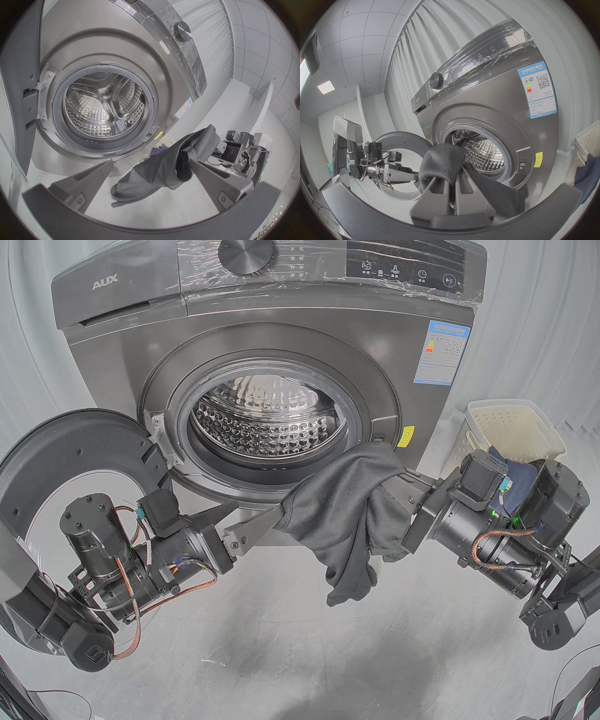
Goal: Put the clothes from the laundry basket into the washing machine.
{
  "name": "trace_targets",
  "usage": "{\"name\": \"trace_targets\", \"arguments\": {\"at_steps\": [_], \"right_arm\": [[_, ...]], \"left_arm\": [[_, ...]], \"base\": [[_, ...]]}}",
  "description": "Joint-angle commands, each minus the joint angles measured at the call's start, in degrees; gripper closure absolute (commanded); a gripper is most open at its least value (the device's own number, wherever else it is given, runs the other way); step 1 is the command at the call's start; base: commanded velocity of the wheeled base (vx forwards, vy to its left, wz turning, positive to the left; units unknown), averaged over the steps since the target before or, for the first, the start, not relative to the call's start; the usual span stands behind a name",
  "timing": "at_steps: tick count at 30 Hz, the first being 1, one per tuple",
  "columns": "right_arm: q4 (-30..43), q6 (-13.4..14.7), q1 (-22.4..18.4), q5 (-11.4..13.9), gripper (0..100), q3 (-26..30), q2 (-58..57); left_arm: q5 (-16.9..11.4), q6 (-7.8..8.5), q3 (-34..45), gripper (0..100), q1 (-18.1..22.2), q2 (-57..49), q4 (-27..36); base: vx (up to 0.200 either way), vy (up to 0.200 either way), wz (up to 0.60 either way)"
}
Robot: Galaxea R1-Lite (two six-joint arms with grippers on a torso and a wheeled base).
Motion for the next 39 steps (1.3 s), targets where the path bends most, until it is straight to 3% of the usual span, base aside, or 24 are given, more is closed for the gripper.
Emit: {"name": "trace_targets", "arguments": {"at_steps": [1, 5, 7, 12, 25, 29, 30, 37, 39], "right_arm": [[-0.08, -0.01, -0.02, -0.02, 100, 0.26, -0.08], [-0.08, -0.01, -0.28, -0.02, 100, 0.18, -0.08], [-0.08, -0.01, -0.46, -0.02, 100, 0.18, 0.01], [-0.08, 0.35, -0.37, -0.82, 100, -0.18, 1.06], [-0.08, 1.05, 0.59, -2.05, 100, -1.93, 3.79], [-0.08, 1.05, 0.68, -2.13, 100, -2.02, 3.70], [-0.08, 1.05, 0.68, -2.05, 100, -2.02, 3.61], [-0.08, 1.14, 0.68, -2.13, 100, -1.32, 3.26], [-0.08, 1.14, 0.68, -2.13, 100, -0.97, 3.26]], "left_arm": [[-0.45, 0.10, 1.98, 0, -0.05, 0.99, -1.53], [-1.76, 0.10, 4.44, 0, -0.40, 0.99, -4.43], [-4.31, 0.01, 5.67, 0, -0.58, 0.82, -6.89], [-5.54, 0.10, 5.50, 0, -1.99, 0.20, -7.07], [-4.93, 0.28, 0.31, 0, -6.56, 5.56, -7.07], [-4.40, 2.12, -3.20, 0, -6.21, 9.78, -7.07], [-4.31, 2.48, -3.82, 100, -6.12, 10.48, -7.07], [-3.96, 3.09, -7.33, 100, -5.94, 13.47, -6.98], [-2.38, 3.18, -8.74, 100, -5.77, 13.21, -6.98]], "base": [[0.000, 0.000, 0.00], [0.000, 0.000, 0.00], [0.000, 0.000, 0.00], [0.000, 0.000, 0.00], [0.000, 0.000, 0.00], [0.000, 0.000, 0.00], [0.000, 0.000, 0.00], [0.000, 0.000, 0.00], [0.000, 0.000, 0.00]]}}
